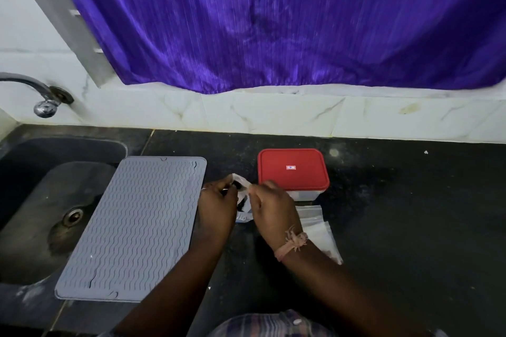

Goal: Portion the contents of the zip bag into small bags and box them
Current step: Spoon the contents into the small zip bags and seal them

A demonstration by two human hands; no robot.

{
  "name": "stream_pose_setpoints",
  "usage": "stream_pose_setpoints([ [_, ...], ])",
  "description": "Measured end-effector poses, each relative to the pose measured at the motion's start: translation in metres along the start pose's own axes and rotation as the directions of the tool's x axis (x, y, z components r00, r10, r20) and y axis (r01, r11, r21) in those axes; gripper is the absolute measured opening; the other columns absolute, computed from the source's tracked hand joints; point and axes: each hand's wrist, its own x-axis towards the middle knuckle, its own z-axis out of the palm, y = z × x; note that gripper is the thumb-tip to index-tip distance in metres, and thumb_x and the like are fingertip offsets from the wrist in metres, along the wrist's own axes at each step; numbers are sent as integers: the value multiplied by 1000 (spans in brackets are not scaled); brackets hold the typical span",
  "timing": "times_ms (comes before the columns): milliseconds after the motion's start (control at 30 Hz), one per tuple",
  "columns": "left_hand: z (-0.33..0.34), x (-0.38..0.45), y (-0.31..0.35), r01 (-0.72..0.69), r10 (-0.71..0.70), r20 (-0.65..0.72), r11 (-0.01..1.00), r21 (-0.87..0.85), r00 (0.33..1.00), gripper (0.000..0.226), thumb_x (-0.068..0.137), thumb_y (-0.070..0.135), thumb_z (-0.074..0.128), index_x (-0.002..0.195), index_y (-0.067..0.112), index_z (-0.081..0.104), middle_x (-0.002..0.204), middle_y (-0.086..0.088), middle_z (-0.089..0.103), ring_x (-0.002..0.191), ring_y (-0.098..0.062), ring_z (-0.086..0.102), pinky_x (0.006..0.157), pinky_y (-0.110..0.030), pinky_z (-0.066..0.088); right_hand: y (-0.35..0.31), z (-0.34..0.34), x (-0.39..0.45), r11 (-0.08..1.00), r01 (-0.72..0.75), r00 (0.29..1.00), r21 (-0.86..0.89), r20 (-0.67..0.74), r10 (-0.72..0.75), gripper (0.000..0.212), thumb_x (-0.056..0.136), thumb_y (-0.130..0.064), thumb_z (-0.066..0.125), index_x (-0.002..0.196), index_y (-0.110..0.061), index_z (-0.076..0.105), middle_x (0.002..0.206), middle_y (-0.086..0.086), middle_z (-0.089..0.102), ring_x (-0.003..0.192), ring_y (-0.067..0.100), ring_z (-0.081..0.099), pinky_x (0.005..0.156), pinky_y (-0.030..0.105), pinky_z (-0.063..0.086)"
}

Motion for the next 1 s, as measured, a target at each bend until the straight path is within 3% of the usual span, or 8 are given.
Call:
stream_pose_setpoints([
  [133,-3,-2,-5,127,-124,31,975,-185,992,32,95,6,60,123,15,75,109,1,78,94,-12,74,92,-37,59,-1,0,-4,947,222,975,-233,58,-214,26,67,-8,84,89,-16,73,76,0,58,57,14,57,47,24,36],
  [267,-4,-4,-9,167,-167,12,975,-150,986,27,94,13,62,113,24,79,92,8,79,85,-9,75,87,-41,61,5,5,-6,958,220,976,-184,44,-215,33,73,-7,81,104,-14,74,82,0,57,61,14,55,51,21,37],
  [400,-8,-2,-15,253,-264,-46,952,-170,963,21,94,15,66,110,19,79,85,5,79,80,-8,74,85,-38,61,6,0,-6,995,71,995,71,-81,-65,12,91,-9,63,99,-12,71,86,3,57,70,18,58,58,33,49],
  [533,-11,3,-19,311,-356,-100,898,-311,929,22,95,12,67,115,10,76,94,-8,79,79,-12,76,61,-15,56,19,-4,-8,963,-84,964,255,-222,143,11,91,-7,66,97,-12,74,92,1,67,83,16,65,74,31,53],
  [633,-11,3,-18,314,-373,-105,877,-363,922,22,96,12,68,116,10,75,93,-4,78,76,-11,77,65,-18,58,32,0,-13,939,-163,937,303,-250,243,10,88,-3,69,91,-12,73,85,-2,68,79,15,64,71,38,53],
  [767,-13,5,-11,263,-309,-128,921,-288,942,12,95,19,68,94,15,80,78,-1,78,63,-2,73,62,-16,52,37,8,-20,917,-252,922,310,-211,324,10,86,-3,69,83,-13,71,79,-4,65,74,13,62,66,37,52],
  [867,-17,13,-22,388,-419,-137,898,-205,897,17,94,15,64,83,10,75,78,-6,75,61,-9,69,53,-16,49,41,15,-20,945,-234,957,230,-115,265,10,87,-6,66,80,-13,68,77,-1,63,73,12,58,66,37,50],
  [1000,-15,14,-34,457,-460,-146,888,-56,876,20,97,20,54,96,5,69,92,-13,72,89,-33,70,81,-43,55,42,27,-17,985,-154,986,83,82,147,13,90,-21,58,79,-17,65,82,-2,59,75,14,57,68,40,50],
])
